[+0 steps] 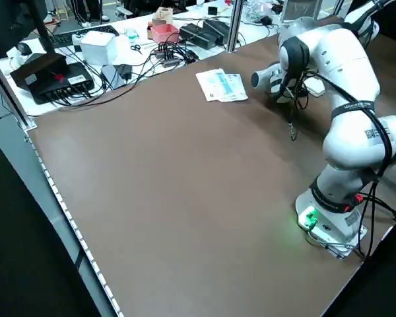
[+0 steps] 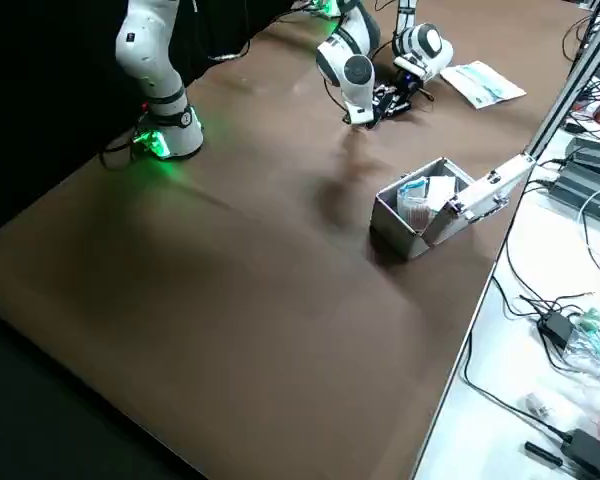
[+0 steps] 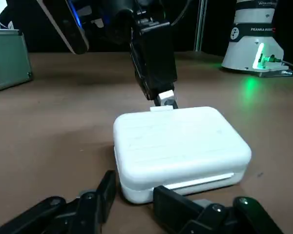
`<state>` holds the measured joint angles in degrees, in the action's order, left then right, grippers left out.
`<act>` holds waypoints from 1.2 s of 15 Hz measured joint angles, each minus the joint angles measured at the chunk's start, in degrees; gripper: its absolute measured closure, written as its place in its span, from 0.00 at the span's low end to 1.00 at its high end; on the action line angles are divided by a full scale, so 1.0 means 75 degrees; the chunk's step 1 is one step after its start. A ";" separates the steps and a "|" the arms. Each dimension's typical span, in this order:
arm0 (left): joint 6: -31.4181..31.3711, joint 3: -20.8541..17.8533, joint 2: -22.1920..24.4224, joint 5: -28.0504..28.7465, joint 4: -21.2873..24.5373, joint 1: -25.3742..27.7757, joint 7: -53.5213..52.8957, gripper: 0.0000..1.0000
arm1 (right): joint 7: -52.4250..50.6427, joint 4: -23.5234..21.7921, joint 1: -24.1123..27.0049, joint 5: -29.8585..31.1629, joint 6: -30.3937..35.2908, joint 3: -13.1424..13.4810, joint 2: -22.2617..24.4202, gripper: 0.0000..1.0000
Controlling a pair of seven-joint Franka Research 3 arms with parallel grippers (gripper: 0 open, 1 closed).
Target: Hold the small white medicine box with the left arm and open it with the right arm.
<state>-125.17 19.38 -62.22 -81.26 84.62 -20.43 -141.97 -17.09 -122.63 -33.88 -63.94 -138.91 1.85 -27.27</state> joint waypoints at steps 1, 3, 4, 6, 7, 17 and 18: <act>0.0000 0.0000 0.0000 0.0000 0.0000 0.0000 0.0000 0.59 | 0.0000 0.0001 0.0000 -0.0001 0.0001 0.0001 0.0000 0.99; 0.0000 0.0000 -0.0001 0.0000 -0.0001 0.0000 0.0000 0.59 | 0.0000 0.0022 0.0001 -0.0001 0.0086 0.0015 0.0000 0.99; 0.0000 0.0000 -0.0001 0.0000 -0.0002 0.0000 0.0000 0.59 | 0.0000 0.0054 0.0010 -0.0001 0.0198 0.0038 0.0000 0.99; 0.0000 0.0000 -0.0002 0.0000 -0.0002 0.0000 0.0000 0.59 | -0.0003 0.0115 0.0039 -0.0001 0.0403 0.0074 0.0000 0.99; 0.0000 0.0000 -0.0002 0.0000 -0.0002 0.0001 0.0000 0.59 | -0.0003 0.0142 0.0053 -0.0002 0.0480 0.0081 0.0000 0.99; 0.0000 0.0000 -0.0005 -0.0009 -0.0005 0.0001 0.0000 0.58 | -0.0667 0.0325 0.0217 -0.0732 0.1251 0.0087 -0.0024 0.99; 0.0000 0.0000 -0.0005 -0.0009 -0.0005 0.0001 0.0000 0.58 | -0.0691 0.0347 0.0225 -0.0817 0.1385 0.0089 -0.0025 0.99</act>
<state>-125.17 19.38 -62.26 -81.32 84.58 -20.42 -141.96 -22.27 -120.03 -32.19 -70.07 -128.52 2.52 -27.45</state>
